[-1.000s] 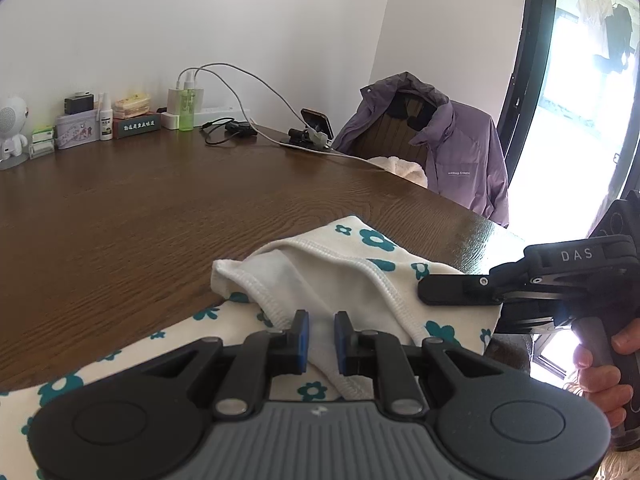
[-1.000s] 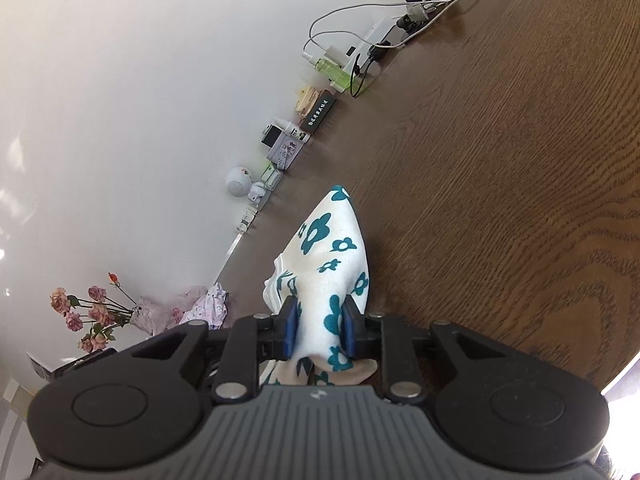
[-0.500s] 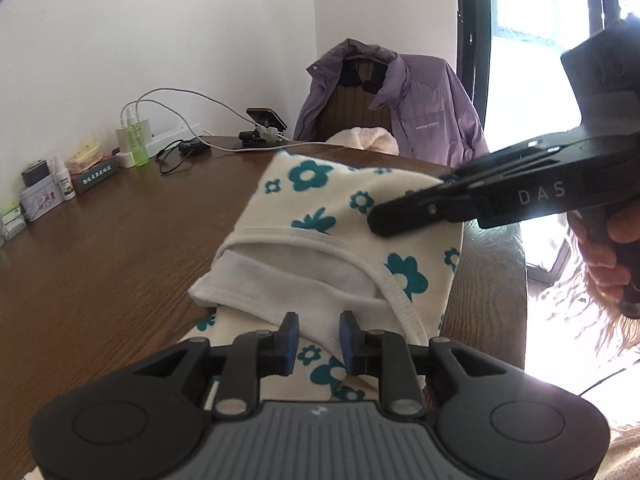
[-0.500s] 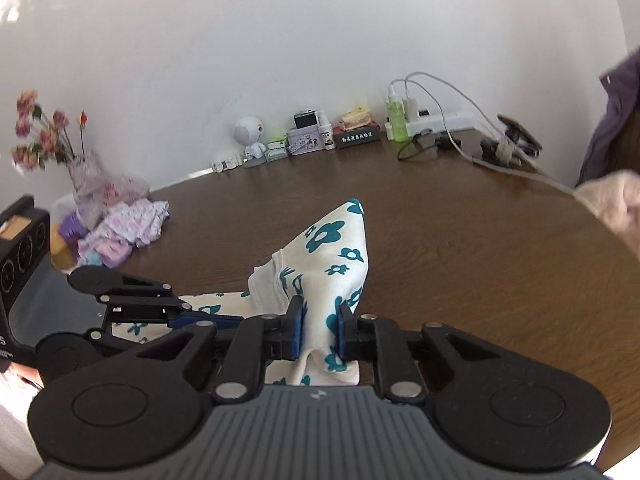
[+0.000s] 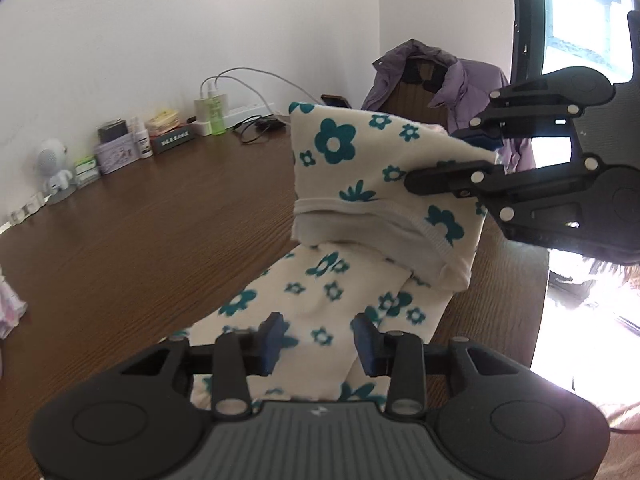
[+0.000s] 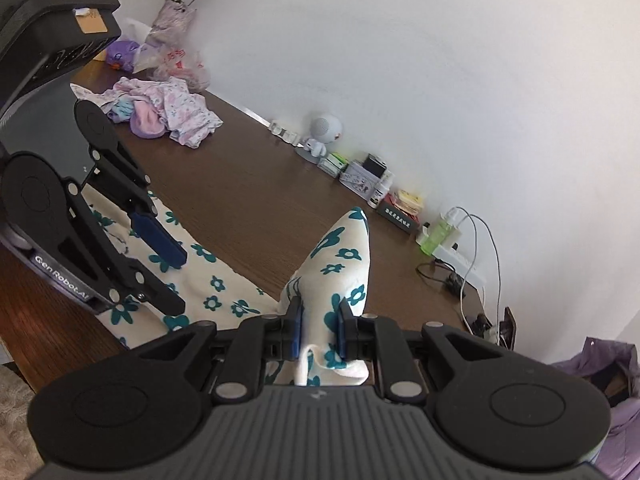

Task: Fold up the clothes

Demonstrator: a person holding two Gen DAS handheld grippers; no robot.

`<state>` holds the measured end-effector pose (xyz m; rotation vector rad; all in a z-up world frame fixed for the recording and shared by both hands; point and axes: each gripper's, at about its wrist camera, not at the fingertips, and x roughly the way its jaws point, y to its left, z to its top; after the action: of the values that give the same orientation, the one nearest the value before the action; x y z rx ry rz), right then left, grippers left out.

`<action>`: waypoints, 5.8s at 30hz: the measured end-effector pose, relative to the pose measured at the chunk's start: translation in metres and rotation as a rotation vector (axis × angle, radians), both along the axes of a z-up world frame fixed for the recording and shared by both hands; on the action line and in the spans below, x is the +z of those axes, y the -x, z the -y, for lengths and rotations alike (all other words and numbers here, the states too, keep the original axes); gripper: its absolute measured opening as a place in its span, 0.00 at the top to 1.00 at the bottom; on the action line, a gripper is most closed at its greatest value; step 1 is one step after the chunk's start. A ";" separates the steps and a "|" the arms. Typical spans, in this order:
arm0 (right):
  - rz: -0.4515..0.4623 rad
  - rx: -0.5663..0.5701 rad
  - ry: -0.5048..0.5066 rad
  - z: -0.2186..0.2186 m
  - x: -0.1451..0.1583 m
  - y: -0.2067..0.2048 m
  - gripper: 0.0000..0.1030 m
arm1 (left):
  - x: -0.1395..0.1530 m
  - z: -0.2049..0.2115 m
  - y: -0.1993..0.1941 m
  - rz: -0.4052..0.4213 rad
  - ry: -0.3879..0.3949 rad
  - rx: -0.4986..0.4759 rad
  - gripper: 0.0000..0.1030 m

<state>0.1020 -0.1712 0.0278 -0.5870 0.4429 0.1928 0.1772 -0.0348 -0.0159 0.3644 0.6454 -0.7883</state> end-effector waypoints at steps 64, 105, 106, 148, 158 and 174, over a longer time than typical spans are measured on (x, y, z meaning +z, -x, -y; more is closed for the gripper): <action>-0.116 0.117 -0.320 -0.009 -0.043 -0.009 0.76 | -0.005 -0.037 -0.050 -0.110 0.228 0.159 0.68; -0.515 -0.068 -1.336 0.109 -0.087 -0.072 0.76 | -0.015 -0.067 -0.039 -0.177 0.291 -0.015 0.60; -0.501 -0.063 -1.311 0.108 -0.082 -0.071 0.76 | -0.013 -0.064 -0.037 -0.172 0.287 -0.013 0.61; -0.141 0.305 0.205 -0.104 -0.049 0.011 0.61 | 0.012 -0.107 0.016 -0.023 0.233 0.181 0.63; -0.180 0.263 -0.333 -0.034 0.000 0.018 0.63 | 0.046 -0.064 -0.022 0.008 0.325 0.103 0.64; -0.211 0.173 -0.294 -0.041 -0.049 0.007 0.62 | -0.003 -0.071 -0.031 -0.116 0.189 0.158 0.87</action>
<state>0.0954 -0.1303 -0.0208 -0.3163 0.5568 0.4800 0.2086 0.0365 -0.0190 0.0946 0.6934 -0.7154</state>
